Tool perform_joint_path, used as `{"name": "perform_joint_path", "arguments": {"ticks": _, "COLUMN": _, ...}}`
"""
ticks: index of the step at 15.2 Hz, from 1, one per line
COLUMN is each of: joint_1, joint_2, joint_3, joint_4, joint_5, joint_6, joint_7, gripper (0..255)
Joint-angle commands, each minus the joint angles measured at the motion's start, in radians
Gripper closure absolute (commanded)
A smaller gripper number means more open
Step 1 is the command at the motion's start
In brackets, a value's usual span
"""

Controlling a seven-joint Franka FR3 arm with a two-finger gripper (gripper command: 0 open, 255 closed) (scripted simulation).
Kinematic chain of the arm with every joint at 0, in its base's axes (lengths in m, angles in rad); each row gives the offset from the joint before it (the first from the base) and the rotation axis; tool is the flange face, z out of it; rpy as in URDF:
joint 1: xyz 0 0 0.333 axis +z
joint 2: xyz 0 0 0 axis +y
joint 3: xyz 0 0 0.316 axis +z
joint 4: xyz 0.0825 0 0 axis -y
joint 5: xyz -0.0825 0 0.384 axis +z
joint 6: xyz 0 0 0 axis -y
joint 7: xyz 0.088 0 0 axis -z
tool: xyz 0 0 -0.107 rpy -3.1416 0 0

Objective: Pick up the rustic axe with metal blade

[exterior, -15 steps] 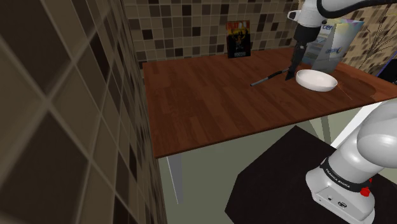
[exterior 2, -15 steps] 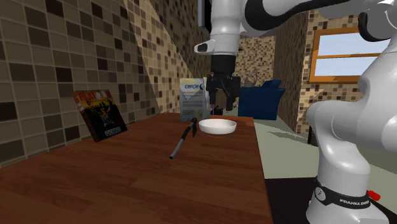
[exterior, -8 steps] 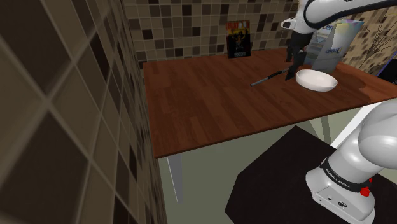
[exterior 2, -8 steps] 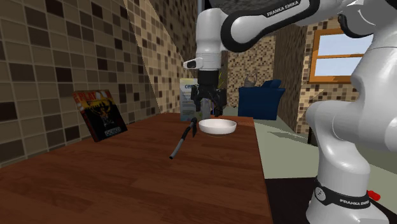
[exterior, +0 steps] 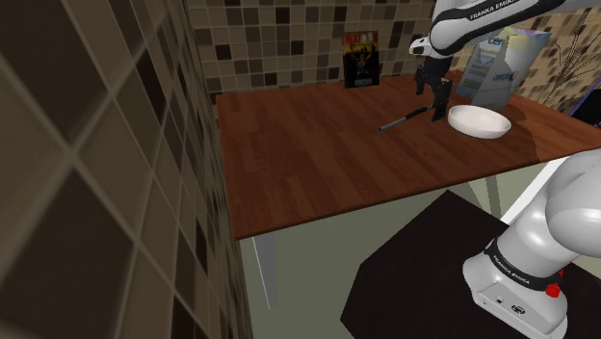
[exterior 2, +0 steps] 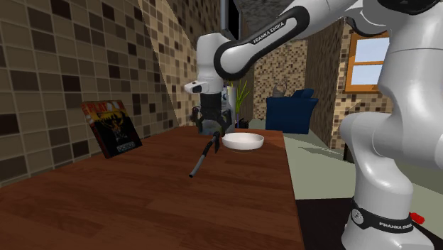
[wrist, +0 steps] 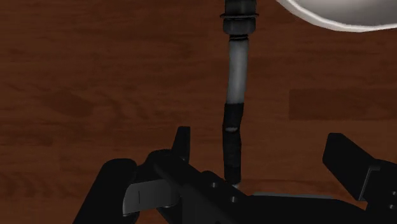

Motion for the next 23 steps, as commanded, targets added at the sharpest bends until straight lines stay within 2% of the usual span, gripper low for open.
{"name": "perform_joint_path", "arguments": {"ticks": 1, "joint_1": 0.005, "joint_2": 0.053, "joint_3": -0.018, "joint_4": 0.02, "joint_5": 0.016, "joint_6": 0.036, "joint_7": -0.069, "gripper": 0}}
{"name": "perform_joint_path", "arguments": {"ticks": 9, "joint_1": 0.002, "joint_2": 0.1, "joint_3": -0.028, "joint_4": -0.03, "joint_5": 0.026, "joint_6": 0.128, "joint_7": -0.067, "gripper": 0}}
{"name": "perform_joint_path", "arguments": {"ticks": 10, "joint_1": 0.002, "joint_2": 0.099, "joint_3": -0.028, "joint_4": -0.03, "joint_5": 0.026, "joint_6": 0.127, "joint_7": -0.066, "gripper": 255}}
{"name": "perform_joint_path", "arguments": {"ticks": 19, "joint_1": 0.002, "joint_2": 0.1, "joint_3": -0.028, "joint_4": -0.03, "joint_5": 0.027, "joint_6": 0.128, "joint_7": -0.067, "gripper": 255}}
{"name": "perform_joint_path", "arguments": {"ticks": 23, "joint_1": 0.003, "joint_2": 0.07, "joint_3": -0.022, "joint_4": -0.001, "joint_5": 0.019, "joint_6": 0.072, "joint_7": -0.068, "gripper": 255}}
